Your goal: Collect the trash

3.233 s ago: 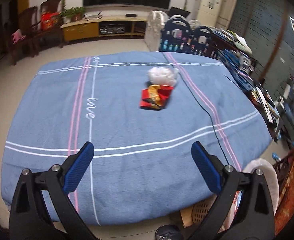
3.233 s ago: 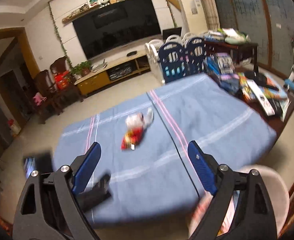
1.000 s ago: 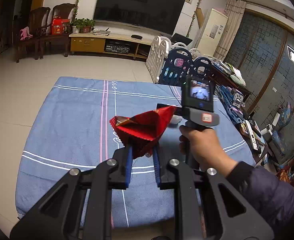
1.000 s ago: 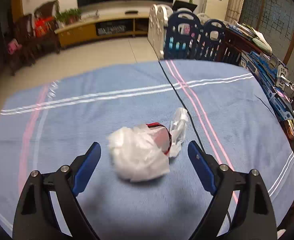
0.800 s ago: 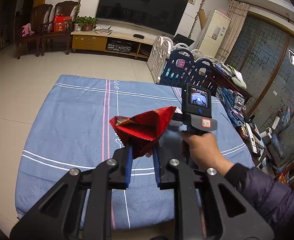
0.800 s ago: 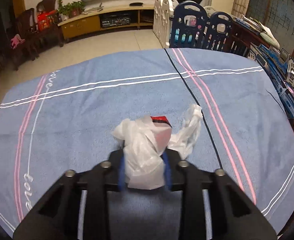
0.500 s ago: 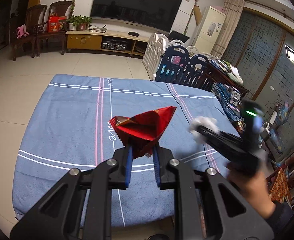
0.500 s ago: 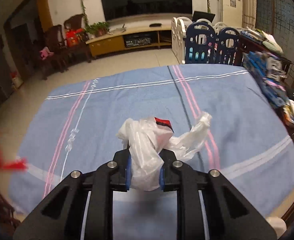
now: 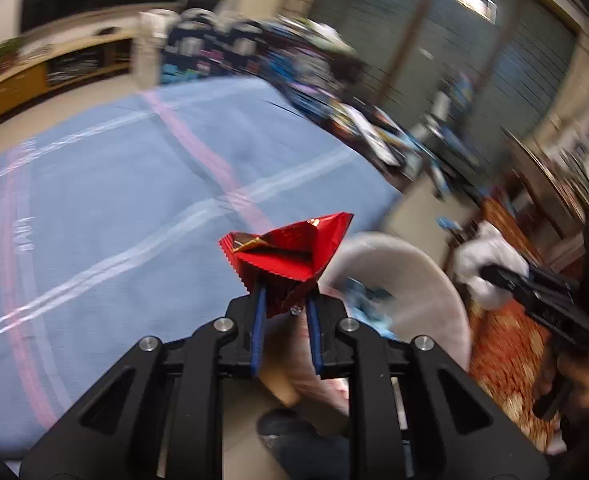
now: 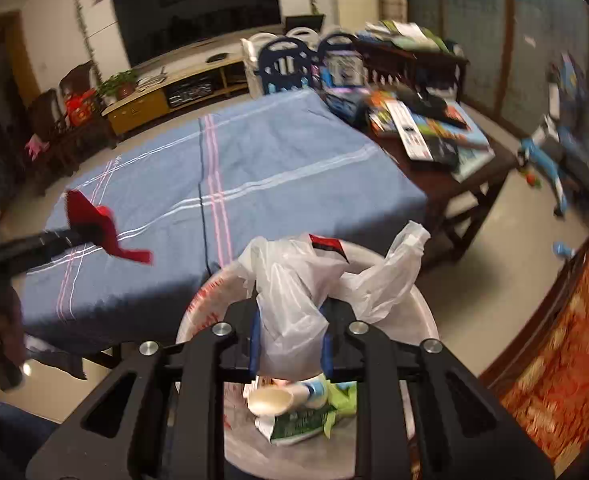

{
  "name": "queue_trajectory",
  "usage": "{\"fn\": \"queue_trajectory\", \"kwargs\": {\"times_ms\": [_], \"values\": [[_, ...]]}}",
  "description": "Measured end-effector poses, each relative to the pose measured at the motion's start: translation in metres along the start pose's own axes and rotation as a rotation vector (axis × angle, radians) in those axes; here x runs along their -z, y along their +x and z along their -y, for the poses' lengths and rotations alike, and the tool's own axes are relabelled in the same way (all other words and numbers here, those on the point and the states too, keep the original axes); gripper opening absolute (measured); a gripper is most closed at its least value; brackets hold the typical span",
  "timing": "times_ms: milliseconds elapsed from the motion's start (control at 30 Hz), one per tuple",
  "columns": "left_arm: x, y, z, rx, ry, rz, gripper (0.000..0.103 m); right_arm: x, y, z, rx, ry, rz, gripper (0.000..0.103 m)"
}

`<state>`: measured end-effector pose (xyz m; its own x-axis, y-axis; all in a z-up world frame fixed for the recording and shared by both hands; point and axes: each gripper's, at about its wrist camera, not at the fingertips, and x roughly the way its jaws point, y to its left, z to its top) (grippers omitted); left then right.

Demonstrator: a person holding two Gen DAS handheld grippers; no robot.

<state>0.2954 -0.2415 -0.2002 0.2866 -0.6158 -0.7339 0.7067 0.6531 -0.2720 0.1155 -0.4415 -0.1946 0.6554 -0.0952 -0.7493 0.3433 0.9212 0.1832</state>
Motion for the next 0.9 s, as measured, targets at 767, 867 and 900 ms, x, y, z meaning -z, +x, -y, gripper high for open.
{"fn": "queue_trajectory", "kwargs": {"times_ms": [767,867,900], "values": [[-0.002,-0.070,-0.115,-0.470,-0.294,0.200,0.100,-0.078,0.022,-0.157,-0.165,-0.050,0.121,0.092],[0.001,-0.087,-0.146,-0.548,-0.341,0.197,0.100,-0.090,0.043,-0.211,-0.163,-0.128,0.122,0.092],[0.002,-0.092,-0.155,-0.559,-0.360,0.189,0.100,-0.094,0.050,-0.227,-0.166,-0.147,0.122,0.093]]}}
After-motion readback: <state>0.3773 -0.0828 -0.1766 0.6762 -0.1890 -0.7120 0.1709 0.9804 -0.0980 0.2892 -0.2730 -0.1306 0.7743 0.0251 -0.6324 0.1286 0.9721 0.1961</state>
